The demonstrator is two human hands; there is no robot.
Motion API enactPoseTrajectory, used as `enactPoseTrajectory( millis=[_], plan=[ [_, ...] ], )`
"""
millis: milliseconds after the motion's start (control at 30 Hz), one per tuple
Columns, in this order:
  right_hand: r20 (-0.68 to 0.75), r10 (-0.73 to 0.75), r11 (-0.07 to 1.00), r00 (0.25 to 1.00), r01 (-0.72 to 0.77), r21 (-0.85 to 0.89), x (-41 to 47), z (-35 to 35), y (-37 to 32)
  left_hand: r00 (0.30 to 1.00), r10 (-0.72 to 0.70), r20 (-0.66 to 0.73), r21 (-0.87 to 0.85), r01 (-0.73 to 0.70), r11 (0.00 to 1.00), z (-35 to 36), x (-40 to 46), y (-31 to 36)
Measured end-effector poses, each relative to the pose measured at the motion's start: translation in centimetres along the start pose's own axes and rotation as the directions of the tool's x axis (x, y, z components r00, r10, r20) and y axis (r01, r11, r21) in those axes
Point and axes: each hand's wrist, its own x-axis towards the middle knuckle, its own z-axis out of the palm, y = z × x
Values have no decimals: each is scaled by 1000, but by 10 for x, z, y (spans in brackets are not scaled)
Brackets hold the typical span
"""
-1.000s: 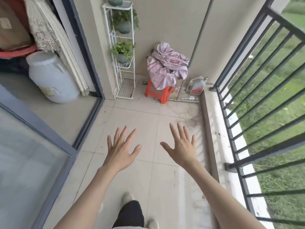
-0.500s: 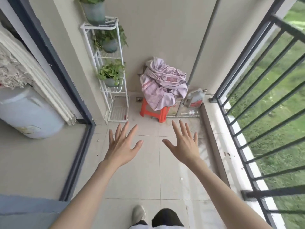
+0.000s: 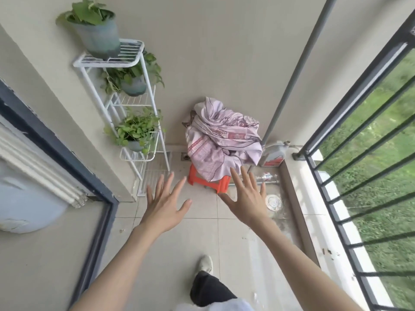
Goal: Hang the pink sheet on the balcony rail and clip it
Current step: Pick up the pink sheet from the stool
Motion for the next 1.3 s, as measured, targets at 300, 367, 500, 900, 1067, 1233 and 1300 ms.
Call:
enactPoseTrajectory(
  millis=[300,367,500,900,1067,1233,1300],
  plan=[
    [16,39,999,999,-40,9,146,-30,22,999,27,34,-15,-26,1000,-19,152,12],
    [33,62,998,998,-62,1,176,-31,29,996,31,81,-39,-28,999,-18,182,11],
    [75,103,995,992,-102,-17,240,-25,39,986,21,166,-55,-12,998,-16,251,4],
    [249,235,970,940,-243,1,458,22,51,928,-35,372,-68,65,996,-10,495,-37],
    [340,162,987,926,-159,-35,523,49,65,906,-59,420,-157,137,978,24,561,-42],
    [382,-45,998,923,58,-22,582,98,73,680,-361,638,-492,721,488,74,615,-42],
    [406,-83,995,910,98,-15,598,122,75,565,-387,729,-515,824,234,94,633,-43]
  ],
)
